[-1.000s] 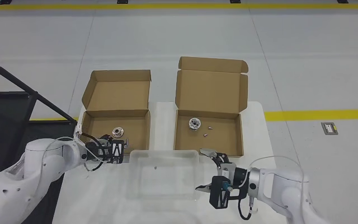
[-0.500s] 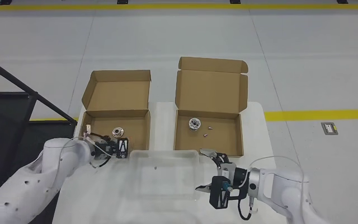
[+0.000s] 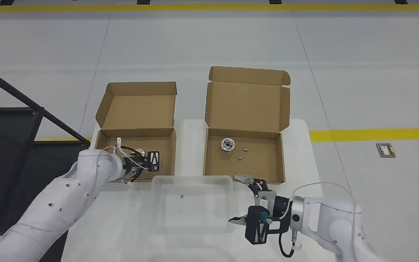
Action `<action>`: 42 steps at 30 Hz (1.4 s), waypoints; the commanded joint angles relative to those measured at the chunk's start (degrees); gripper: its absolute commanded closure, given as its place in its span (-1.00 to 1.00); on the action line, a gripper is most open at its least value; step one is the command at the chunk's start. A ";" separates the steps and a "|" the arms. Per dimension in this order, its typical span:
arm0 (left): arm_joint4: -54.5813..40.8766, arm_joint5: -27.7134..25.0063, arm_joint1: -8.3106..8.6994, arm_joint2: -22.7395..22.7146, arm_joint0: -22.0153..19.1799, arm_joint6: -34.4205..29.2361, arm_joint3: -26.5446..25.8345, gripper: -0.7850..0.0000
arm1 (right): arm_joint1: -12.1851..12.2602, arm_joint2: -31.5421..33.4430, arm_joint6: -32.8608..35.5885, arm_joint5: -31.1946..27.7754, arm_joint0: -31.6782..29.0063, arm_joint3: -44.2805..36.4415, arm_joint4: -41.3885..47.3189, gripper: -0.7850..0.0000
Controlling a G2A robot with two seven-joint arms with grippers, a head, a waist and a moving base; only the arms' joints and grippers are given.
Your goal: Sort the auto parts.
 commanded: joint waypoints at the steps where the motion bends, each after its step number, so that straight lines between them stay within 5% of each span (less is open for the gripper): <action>1: -1.10 -0.18 -1.32 0.58 -0.89 1.97 3.06 1.00 | 0.00 0.00 0.00 0.00 0.00 0.00 0.00 -1.00; 6: 0.47 1.24 -3.69 1.67 -2.27 3.54 7.98 0.84 | 0.00 0.00 0.00 0.00 0.00 0.00 0.00 -1.00; 9: 1.25 1.45 -4.84 2.00 -2.71 4.49 10.19 0.51 | 0.00 0.00 0.00 0.00 0.00 0.00 0.00 -1.00; 12: 1.75 1.49 -5.79 1.97 -3.11 5.26 11.85 0.40 | 0.00 0.00 0.00 0.00 0.00 0.00 0.00 -1.00; 22: 3.70 0.67 -6.73 -0.74 -3.73 8.76 13.56 0.42 | 0.00 0.00 0.00 0.00 0.00 0.00 0.00 -1.00; 31: 2.99 -2.47 -2.93 -9.86 0.14 14.42 5.05 0.36 | 0.00 0.00 0.00 0.00 0.00 0.00 0.00 -1.00; 42: -7.37 -7.29 4.11 -29.44 16.11 24.43 -12.09 0.32 | 0.00 0.00 0.00 0.00 0.00 0.00 0.00 -1.00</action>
